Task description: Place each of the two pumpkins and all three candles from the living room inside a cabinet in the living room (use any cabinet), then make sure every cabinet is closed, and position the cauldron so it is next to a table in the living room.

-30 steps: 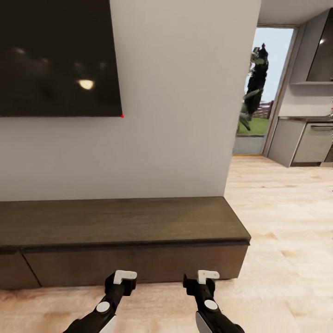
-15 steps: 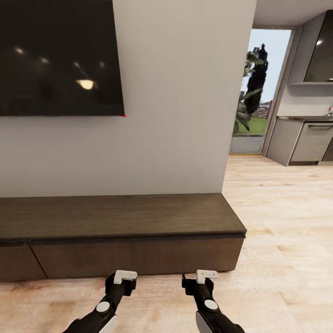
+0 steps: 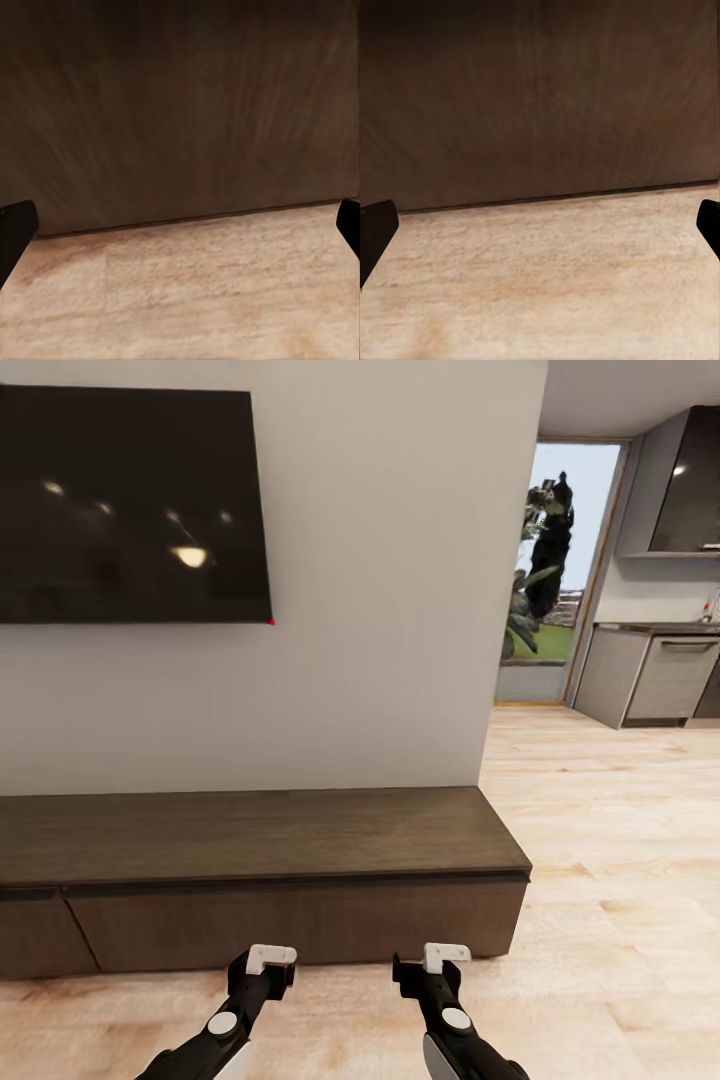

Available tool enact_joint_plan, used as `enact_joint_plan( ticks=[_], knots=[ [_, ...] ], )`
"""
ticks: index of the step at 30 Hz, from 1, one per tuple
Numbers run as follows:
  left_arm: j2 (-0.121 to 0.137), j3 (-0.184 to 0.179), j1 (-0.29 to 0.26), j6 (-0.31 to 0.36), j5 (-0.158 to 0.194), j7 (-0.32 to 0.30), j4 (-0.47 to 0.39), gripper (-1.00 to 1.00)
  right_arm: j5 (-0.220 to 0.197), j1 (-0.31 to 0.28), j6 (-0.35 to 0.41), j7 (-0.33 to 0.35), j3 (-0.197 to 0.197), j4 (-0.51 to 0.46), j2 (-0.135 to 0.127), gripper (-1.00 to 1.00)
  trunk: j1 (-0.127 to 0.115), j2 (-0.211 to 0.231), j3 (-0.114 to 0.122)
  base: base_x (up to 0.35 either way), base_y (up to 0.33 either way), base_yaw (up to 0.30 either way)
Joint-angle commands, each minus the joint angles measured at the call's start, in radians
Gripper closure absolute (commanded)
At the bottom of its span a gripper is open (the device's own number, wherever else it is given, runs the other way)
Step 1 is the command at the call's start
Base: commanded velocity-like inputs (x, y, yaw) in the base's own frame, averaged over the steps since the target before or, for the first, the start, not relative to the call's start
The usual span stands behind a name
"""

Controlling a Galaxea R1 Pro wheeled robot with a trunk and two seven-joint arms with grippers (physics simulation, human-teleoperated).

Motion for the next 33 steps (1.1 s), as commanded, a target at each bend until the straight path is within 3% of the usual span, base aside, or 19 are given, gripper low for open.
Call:
enact_joint_plan(
  ticks=[1,8,14,24,33],
  knots=[
    [0.001,-0.008,-0.001,-0.003,0.007,0.007,-0.001,-1.00,-0.011,-0.001,-0.006,-0.007,0.007,0.001,-0.001,-1.00,-0.001,0.000,0.003,0.000,0.000,0.000],
    [0.001,-0.005,-0.001,0.015,0.009,0.004,-0.001,-1.00,-0.011,-0.001,-0.006,-0.007,0.007,0.000,-0.001,-1.00,-0.004,0.002,0.030,0.000,0.000,0.000],
    [0.000,-0.005,-0.001,0.082,0.012,0.003,-0.002,-1.00,-0.011,-0.001,-0.005,-0.007,0.007,0.000,-0.001,-1.00,-0.006,0.003,0.053,0.000,0.000,0.000],
    [0.001,-0.004,-0.001,0.096,0.014,0.003,-0.015,-1.00,-0.011,-0.001,-0.005,-0.007,0.007,0.000,-0.001,-1.00,-0.006,0.003,0.053,-0.019,0.000,0.000],
    [0.001,-0.005,-0.001,0.094,0.013,0.005,-0.016,-1.00,-0.011,-0.001,-0.005,-0.006,0.007,0.000,-0.001,-1.00,-0.006,0.003,0.053,-0.282,0.000,0.000]
  ],
)
